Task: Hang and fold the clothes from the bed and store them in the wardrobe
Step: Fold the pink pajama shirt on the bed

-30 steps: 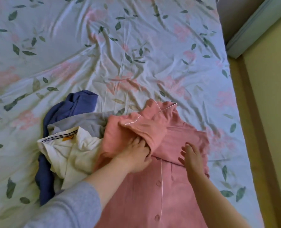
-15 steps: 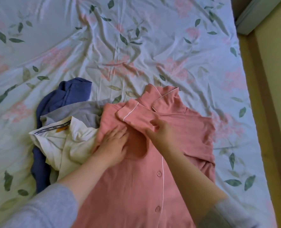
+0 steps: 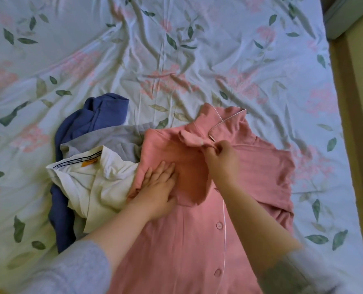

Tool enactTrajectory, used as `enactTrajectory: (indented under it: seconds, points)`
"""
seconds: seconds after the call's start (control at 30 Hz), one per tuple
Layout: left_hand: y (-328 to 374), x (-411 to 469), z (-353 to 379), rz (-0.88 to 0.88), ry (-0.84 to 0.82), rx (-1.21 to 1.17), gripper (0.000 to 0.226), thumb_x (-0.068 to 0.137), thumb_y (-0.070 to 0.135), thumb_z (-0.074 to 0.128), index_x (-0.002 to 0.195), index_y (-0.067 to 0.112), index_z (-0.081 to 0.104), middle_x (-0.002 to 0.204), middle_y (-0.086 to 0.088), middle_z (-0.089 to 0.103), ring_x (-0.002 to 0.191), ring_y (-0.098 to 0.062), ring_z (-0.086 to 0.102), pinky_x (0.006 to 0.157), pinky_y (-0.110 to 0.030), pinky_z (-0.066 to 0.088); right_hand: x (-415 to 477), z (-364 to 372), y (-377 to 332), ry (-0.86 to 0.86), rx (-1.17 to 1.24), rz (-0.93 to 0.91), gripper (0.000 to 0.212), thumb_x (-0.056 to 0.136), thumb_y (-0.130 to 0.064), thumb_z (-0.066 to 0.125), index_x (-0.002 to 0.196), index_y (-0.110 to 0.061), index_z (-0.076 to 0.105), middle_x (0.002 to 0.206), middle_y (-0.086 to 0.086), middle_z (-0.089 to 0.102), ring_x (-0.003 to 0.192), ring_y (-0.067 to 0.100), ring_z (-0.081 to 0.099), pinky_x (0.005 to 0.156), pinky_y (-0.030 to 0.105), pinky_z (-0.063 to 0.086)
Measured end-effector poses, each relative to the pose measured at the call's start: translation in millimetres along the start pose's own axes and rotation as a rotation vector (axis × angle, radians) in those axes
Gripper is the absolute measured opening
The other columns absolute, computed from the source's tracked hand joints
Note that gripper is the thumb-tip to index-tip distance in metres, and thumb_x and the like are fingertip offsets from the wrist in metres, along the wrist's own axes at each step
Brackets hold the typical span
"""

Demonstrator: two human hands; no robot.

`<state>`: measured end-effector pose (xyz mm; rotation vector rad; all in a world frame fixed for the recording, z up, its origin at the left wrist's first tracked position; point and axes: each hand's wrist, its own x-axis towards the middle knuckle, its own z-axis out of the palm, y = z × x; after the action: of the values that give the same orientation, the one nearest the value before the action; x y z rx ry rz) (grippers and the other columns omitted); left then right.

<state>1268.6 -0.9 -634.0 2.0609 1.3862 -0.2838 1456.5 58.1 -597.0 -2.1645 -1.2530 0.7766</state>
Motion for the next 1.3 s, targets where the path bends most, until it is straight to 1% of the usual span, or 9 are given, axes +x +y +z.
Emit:
enactTrajectory:
  seconds: [0.17, 0.3, 0.43, 0.6, 0.73, 0.83, 0.97, 1.1, 1.3]
  points:
    - [8, 5, 2, -0.062, -0.045, 0.016, 0.079, 0.09, 0.068, 0.031, 0.155, 0.033, 0.003, 0.161, 0.009, -0.019, 0.144, -0.016, -0.029, 0.117, -0.047, -0.015, -13, -62, 62, 0.412, 0.456, 0.567, 0.021, 0.087, -0.011, 0.049, 0.067, -0.014, 0.047, 0.065, 0.001, 0.048, 0.073, 0.024, 0.047, 0.068, 0.037, 0.038]
    - [16, 9, 0, -0.1, -0.112, 0.05, 0.08, 0.083, 0.079, 0.023, 0.151, 0.045, -0.004, 0.159, 0.008, -0.026, 0.141, -0.021, -0.035, 0.114, -0.053, -0.018, -32, -81, 110, 0.284, 0.66, 0.885, 0.005, 0.088, -0.013, 0.055, 0.085, -0.012, 0.058, 0.074, 0.007, 0.052, 0.061, 0.02, 0.051, 0.062, 0.036, 0.048]
    - [34, 15, 0, -0.166, -0.104, 0.095, 0.08, 0.083, 0.079, 0.02, 0.151, 0.044, -0.003, 0.158, 0.006, -0.028, 0.142, -0.03, -0.033, 0.111, -0.061, -0.016, -31, -84, 131, 0.126, 0.927, 0.997, 0.024, 0.087, -0.013, 0.061, 0.11, -0.018, 0.056, 0.081, 0.005, 0.053, 0.073, 0.017, 0.053, 0.066, 0.034, 0.049]
    - [59, 39, -9, -0.138, 0.087, 0.109, 0.062, 0.099, 0.053, 0.026, 0.154, 0.03, 0.012, 0.164, 0.001, -0.005, 0.149, -0.024, -0.01, 0.118, -0.053, -0.001, -11, -99, 137, 0.247, 1.036, 0.897, 0.04, 0.084, -0.018, 0.072, 0.123, -0.02, 0.062, 0.115, 0.0, 0.066, 0.1, 0.021, 0.063, 0.072, 0.036, 0.053]
    - [73, 74, -22, -0.058, 0.094, 0.153, 0.061, 0.101, 0.04, 0.032, 0.155, 0.023, 0.011, 0.164, 0.001, 0.002, 0.15, -0.023, 0.004, 0.12, -0.044, 0.01, 3, -129, 129, 0.174, 0.991, 0.572, 0.01, 0.084, -0.009, 0.07, 0.09, -0.016, 0.068, 0.077, -0.005, 0.066, 0.074, 0.012, 0.062, 0.062, 0.026, 0.05]
    - [77, 91, -24, -0.112, 0.032, 0.125, 0.063, 0.1, 0.047, 0.032, 0.155, 0.026, 0.009, 0.164, 0.003, 0.005, 0.149, -0.027, 0.006, 0.12, -0.045, 0.01, 13, -153, 130, 0.078, 1.087, 0.36, 0.026, 0.084, -0.004, 0.067, 0.068, -0.024, 0.061, 0.061, -0.011, 0.058, 0.057, 0.004, 0.056, 0.055, 0.018, 0.047]
    - [69, 89, -11, -0.191, 0.12, 0.25, 0.07, 0.097, 0.053, 0.036, 0.155, 0.023, 0.013, 0.157, -0.007, 0.024, 0.144, -0.033, 0.018, 0.118, -0.044, 0.015, 11, -149, 154, 0.043, 0.824, 0.425, 0.035, 0.081, -0.007, 0.068, 0.055, -0.025, 0.053, 0.058, -0.007, 0.049, 0.055, 0.011, 0.048, 0.053, 0.023, 0.044]
    - [63, 95, -6, -0.202, 0.21, 0.314, 0.073, 0.093, 0.059, 0.038, 0.154, 0.026, 0.015, 0.152, -0.009, 0.028, 0.139, -0.032, 0.022, 0.114, -0.049, 0.017, 5, -128, 184, 0.012, 0.511, 0.681, 0.006, 0.083, -0.014, 0.067, 0.079, -0.01, 0.064, 0.082, 0.011, 0.058, 0.08, 0.025, 0.056, 0.075, 0.045, 0.052]
    - [57, 103, -12, -0.244, 0.131, 0.324, 0.068, 0.094, 0.053, 0.043, 0.152, 0.03, 0.017, 0.155, -0.006, 0.021, 0.142, -0.031, 0.017, 0.115, -0.055, 0.015, 28, -126, 168, 0.131, 0.392, 0.371, 0.027, 0.088, -0.015, 0.062, 0.068, -0.005, 0.046, 0.065, 0.003, 0.04, 0.063, 0.015, 0.038, 0.056, 0.026, 0.035]
